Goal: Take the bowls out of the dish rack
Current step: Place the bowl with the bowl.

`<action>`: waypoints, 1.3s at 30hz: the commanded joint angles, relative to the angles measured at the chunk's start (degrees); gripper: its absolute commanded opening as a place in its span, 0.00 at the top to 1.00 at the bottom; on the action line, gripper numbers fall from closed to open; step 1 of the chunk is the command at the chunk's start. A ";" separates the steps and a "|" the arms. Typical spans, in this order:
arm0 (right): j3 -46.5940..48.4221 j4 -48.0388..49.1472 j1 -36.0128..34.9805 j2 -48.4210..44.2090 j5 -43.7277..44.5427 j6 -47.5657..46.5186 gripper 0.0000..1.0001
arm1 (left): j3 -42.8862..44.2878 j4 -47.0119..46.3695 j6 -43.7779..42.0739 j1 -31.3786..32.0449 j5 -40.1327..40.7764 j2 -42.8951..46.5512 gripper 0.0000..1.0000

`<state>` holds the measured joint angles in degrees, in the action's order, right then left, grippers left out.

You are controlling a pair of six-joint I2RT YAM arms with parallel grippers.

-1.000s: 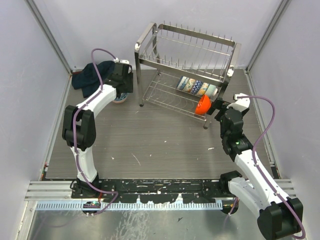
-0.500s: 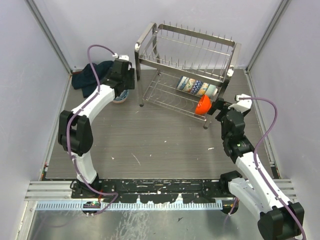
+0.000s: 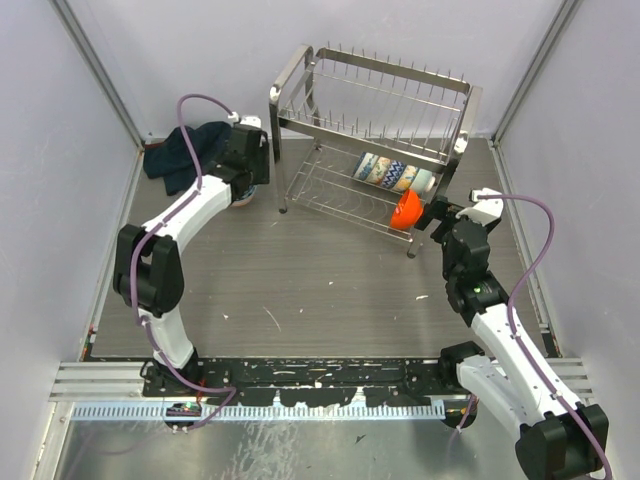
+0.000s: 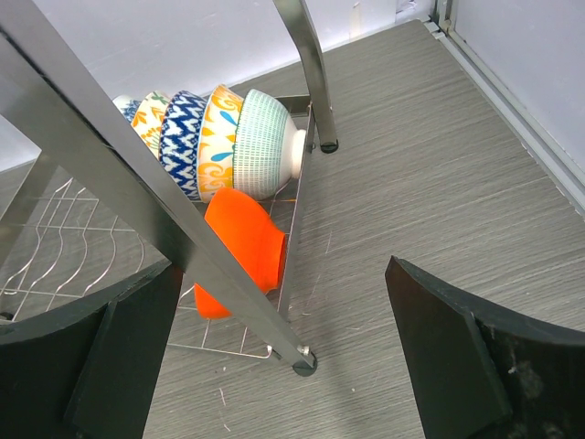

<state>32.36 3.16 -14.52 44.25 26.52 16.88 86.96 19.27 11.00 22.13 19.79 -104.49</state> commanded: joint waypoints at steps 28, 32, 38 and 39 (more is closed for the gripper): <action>1.66 2.11 -0.22 -0.40 0.79 -0.01 0.00 | -2.94 -5.63 -1.36 0.86 6.22 -4.48 0.65; 1.64 2.16 -0.24 -0.41 0.66 -0.01 0.00 | -3.00 -5.59 -1.43 0.85 6.46 -4.75 0.69; 1.67 2.20 -0.21 -0.42 0.67 -0.01 0.00 | -2.90 -5.52 -1.48 0.88 6.96 -5.32 0.70; 1.61 2.15 -0.23 -0.42 0.64 0.00 0.00 | -2.86 -5.49 -1.43 0.89 7.02 -5.40 0.70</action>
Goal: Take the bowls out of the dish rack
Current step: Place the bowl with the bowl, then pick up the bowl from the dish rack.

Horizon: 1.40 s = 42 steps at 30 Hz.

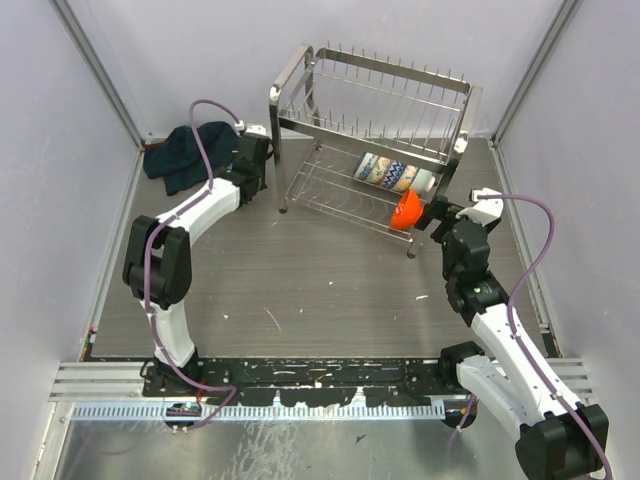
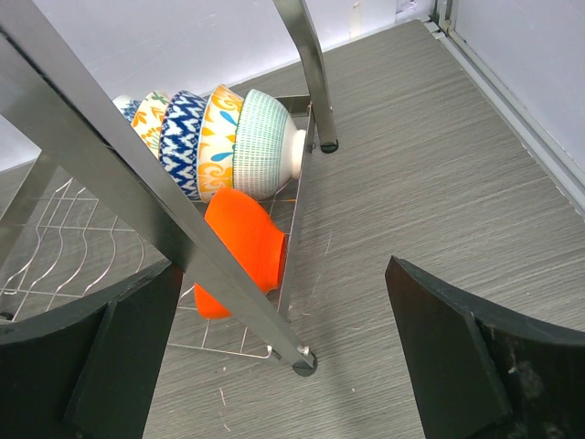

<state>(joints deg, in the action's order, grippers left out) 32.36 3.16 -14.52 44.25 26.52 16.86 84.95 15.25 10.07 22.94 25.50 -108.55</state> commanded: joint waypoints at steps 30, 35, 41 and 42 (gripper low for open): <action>1.59 1.78 -0.18 -1.65 1.57 0.01 0.00 | -12.07 -4.06 3.92 3.52 6.56 18.14 0.42; 1.48 1.57 -0.22 -2.23 2.23 0.08 0.00 | -23.63 -14.11 7.69 9.03 -4.03 28.62 0.39; 1.36 1.07 -0.23 -3.40 2.30 0.42 0.00 | -30.95 -27.55 9.55 19.54 -13.94 31.62 0.37; 1.31 1.06 -0.21 -3.71 2.37 0.45 0.00 | -31.14 -29.79 9.42 21.19 -14.58 30.51 0.35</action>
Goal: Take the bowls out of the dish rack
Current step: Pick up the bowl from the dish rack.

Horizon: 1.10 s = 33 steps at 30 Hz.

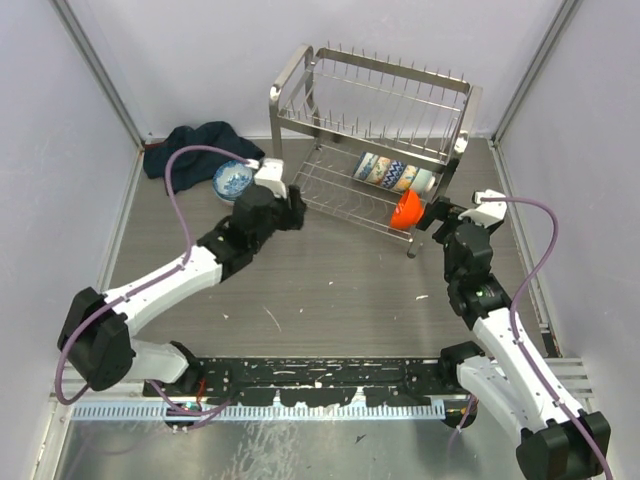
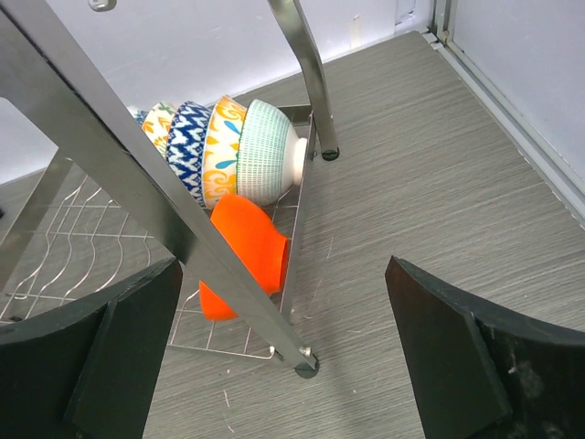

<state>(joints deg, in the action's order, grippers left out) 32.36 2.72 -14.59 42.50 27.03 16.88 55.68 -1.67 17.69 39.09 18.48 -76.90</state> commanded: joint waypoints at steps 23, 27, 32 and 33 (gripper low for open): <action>1.37 -2.33 -0.17 -9.33 2.73 0.68 0.00 | 19.54 -39.98 8.76 12.69 -20.38 -38.91 0.08; 1.34 -2.45 -0.12 -9.82 2.51 0.77 0.00 | 23.21 -39.88 8.63 12.68 -21.71 -42.55 0.14; 1.35 -2.50 -0.16 -10.31 2.25 0.87 0.00 | 26.37 -39.52 8.72 12.68 -23.13 -45.67 0.24; 1.39 -2.53 -0.17 -10.37 2.26 0.87 0.00 | 26.77 -39.42 8.82 12.64 -23.06 -46.04 0.25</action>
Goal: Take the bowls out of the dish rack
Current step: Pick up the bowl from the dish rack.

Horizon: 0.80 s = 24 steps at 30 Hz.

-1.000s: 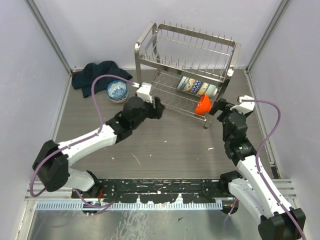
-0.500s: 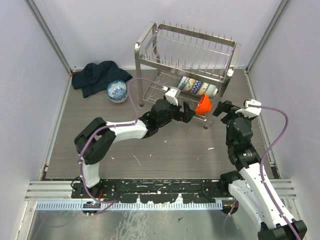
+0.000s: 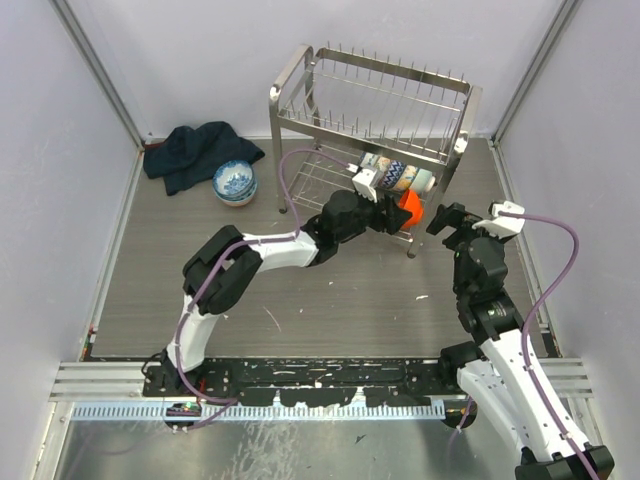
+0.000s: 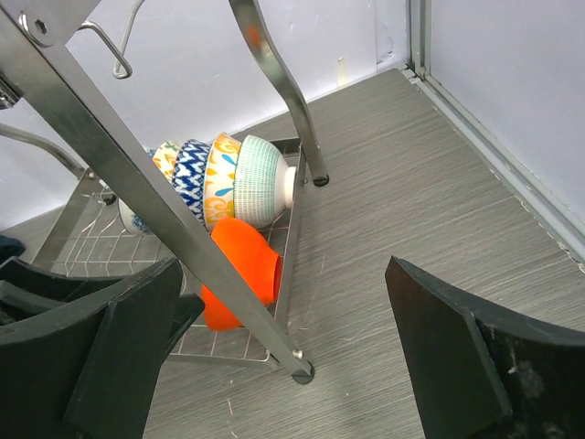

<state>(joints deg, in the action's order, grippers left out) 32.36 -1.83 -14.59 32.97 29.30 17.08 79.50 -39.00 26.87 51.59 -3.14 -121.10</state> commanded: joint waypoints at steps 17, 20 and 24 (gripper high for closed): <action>1.45 2.04 -0.13 -0.91 -0.42 0.85 0.00 | 7.85 -1.89 4.44 -1.47 -4.49 -7.95 0.46; 1.48 2.08 -0.18 -0.82 -0.46 0.85 0.00 | 8.50 -2.20 5.04 -1.61 -5.13 -8.73 0.47; 1.41 2.07 -0.17 -0.80 -0.36 0.76 0.00 | 9.21 -2.79 5.78 -1.73 -5.90 -9.62 0.51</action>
<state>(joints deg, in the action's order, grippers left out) 32.36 -1.87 -14.59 32.60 29.21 17.34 86.04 -39.18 31.62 50.22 -7.51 -129.27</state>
